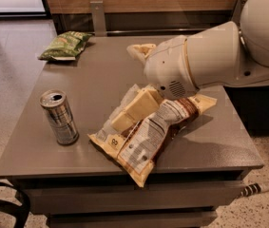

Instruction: Move redbull can near green jalapeno chip bag

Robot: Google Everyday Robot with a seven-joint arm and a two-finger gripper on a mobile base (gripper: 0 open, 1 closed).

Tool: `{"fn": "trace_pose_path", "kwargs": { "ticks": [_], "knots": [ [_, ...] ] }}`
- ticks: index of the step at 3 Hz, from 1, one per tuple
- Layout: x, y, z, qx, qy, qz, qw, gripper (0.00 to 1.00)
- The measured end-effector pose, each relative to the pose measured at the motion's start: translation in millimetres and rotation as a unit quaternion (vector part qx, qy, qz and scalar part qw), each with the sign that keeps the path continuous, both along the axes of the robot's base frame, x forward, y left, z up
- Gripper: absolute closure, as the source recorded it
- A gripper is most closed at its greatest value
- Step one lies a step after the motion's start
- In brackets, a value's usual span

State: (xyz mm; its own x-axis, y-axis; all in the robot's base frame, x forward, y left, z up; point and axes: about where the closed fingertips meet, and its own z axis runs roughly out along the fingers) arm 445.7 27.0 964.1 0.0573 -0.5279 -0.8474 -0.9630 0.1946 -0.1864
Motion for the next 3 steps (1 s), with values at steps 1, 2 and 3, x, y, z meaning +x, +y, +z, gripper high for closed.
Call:
{"fn": "trace_pose_path", "kwargs": {
  "ticks": [1,2,3],
  "knots": [
    [14.5,18.9,-16.5,0.022,0.004,0.005,0.9997,0.0],
    [21.9,41.3,-35.9,0.053,0.015,0.026,0.9981,0.0],
    [24.2,59.5,-51.9,0.077,0.025,0.044,0.9957,0.0]
  ]
}}
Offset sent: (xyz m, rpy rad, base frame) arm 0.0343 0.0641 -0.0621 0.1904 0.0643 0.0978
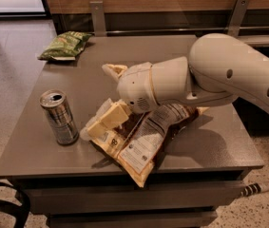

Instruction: Move redbull can near green jalapeno chip bag

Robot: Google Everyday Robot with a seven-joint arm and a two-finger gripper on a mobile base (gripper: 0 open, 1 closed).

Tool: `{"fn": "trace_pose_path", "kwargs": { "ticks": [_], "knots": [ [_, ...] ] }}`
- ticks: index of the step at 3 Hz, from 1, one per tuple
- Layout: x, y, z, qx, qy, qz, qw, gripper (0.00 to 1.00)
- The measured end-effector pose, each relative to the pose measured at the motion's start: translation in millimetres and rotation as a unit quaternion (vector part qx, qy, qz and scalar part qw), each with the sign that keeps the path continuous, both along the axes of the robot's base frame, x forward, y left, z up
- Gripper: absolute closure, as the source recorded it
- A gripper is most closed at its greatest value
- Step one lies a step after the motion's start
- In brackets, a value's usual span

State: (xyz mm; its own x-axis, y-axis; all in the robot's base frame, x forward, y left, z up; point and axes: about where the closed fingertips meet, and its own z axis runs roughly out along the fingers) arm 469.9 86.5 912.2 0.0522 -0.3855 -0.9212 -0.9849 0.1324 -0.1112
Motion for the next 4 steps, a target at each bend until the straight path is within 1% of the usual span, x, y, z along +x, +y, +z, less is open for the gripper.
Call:
{"fn": "trace_pose_path", "kwargs": {
  "ticks": [1,2,3,4],
  "knots": [
    [-1.5,11.3,-7.8,0.011,0.005,0.011,0.9999,0.0],
    [-3.4,29.4,-13.6,0.036,-0.002,0.033,0.9988,0.0],
    [-3.9,49.6,-13.2,0.06,-0.015,0.059,0.9963,0.0],
    [-3.4,66.3,-12.7,0.079,-0.026,0.083,0.993,0.18]
  ]
}}
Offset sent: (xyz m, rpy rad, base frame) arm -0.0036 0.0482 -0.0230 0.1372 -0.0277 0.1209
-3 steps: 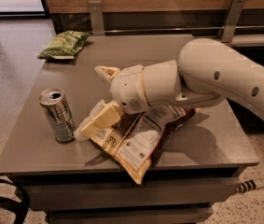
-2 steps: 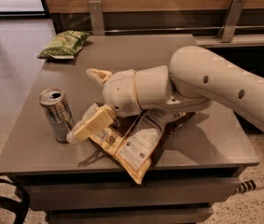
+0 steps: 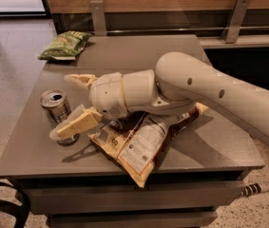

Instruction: Move redbull can near green jalapeno chip bag

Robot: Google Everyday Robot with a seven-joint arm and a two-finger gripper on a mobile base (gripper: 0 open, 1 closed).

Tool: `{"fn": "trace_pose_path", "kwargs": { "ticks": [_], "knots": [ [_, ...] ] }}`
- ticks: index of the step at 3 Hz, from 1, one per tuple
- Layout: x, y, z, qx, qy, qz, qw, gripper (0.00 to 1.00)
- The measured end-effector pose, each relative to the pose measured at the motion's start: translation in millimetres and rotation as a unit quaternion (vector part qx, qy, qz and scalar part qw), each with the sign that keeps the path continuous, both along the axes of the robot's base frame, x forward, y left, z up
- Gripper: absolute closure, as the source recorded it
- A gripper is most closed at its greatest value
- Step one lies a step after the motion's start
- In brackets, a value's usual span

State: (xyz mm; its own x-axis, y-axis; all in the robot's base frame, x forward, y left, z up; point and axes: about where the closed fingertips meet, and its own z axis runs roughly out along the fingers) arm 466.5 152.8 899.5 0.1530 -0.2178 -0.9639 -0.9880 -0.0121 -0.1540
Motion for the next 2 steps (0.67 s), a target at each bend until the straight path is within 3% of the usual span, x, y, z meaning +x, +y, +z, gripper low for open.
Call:
{"fn": "trace_pose_path", "kwargs": {
  "ticks": [2],
  "knots": [
    [-3.0,3.3,1.4,-0.001,-0.002,0.003,1.0,0.72]
  ]
}}
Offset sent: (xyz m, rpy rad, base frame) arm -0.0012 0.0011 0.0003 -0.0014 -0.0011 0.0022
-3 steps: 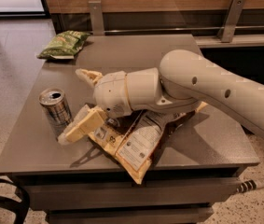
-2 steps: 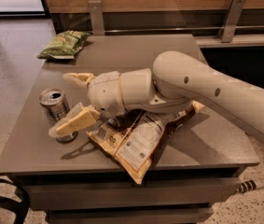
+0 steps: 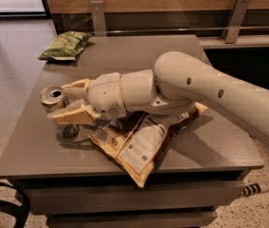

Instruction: Move redbull can near green jalapeno chip bag

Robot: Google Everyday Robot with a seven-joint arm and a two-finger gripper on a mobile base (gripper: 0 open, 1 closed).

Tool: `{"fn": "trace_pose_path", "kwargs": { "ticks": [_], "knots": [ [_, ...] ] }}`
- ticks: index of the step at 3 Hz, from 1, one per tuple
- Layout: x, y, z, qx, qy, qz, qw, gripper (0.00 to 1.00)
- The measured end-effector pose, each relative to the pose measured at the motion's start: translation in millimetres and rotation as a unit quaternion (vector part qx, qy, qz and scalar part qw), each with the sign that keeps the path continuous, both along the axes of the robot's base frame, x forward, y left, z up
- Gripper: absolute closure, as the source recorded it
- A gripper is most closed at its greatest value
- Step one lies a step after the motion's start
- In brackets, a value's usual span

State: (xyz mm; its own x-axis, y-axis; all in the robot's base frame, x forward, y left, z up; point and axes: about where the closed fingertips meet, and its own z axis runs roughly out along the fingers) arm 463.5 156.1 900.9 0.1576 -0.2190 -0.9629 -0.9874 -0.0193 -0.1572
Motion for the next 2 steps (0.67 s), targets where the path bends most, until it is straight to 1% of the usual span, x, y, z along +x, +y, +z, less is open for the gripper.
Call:
{"fn": "trace_pose_path", "kwargs": {
  "ticks": [1,2],
  "knots": [
    [-1.4,1.8,0.8,0.0,-0.001,0.002,1.0,0.95],
    [-2.4,3.0,1.3,-0.001,-0.001,0.003,1.0,1.0]
  ]
}}
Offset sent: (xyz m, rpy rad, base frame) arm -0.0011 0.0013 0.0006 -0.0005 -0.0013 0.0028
